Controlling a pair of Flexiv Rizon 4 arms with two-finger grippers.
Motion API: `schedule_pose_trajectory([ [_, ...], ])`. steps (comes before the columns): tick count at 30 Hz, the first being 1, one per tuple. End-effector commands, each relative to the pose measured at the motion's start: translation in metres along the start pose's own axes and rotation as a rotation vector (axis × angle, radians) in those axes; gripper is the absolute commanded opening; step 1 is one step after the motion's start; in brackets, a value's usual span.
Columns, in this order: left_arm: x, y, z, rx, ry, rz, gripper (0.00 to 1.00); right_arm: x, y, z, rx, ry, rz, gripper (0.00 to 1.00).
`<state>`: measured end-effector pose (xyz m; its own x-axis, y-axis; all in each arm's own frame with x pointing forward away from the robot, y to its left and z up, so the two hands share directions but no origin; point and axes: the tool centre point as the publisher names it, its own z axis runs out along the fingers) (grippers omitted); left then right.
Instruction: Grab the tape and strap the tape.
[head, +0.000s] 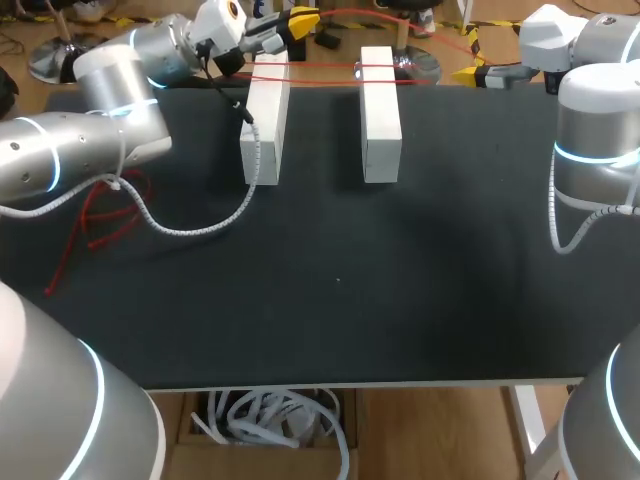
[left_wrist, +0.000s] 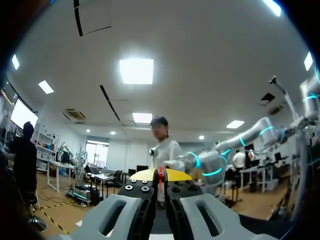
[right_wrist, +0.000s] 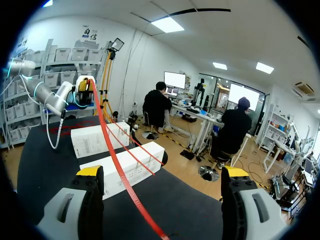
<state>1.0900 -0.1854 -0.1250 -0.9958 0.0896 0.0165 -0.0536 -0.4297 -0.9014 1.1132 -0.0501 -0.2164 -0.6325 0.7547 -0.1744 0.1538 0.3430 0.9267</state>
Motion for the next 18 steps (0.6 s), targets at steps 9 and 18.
schedule_pose_trajectory([
  [9, 0.000, 0.000, 0.000, -0.001, 0.000, 0.000, 0.00, 0.016, 0.009, -0.018, 0.060, -0.105, 0.296, 1.00],
  [18, 0.000, 0.000, 0.000, -0.001, 0.000, 0.000, 0.00, 0.049, 0.019, -0.049, 0.114, -0.173, 0.683, 1.00],
])
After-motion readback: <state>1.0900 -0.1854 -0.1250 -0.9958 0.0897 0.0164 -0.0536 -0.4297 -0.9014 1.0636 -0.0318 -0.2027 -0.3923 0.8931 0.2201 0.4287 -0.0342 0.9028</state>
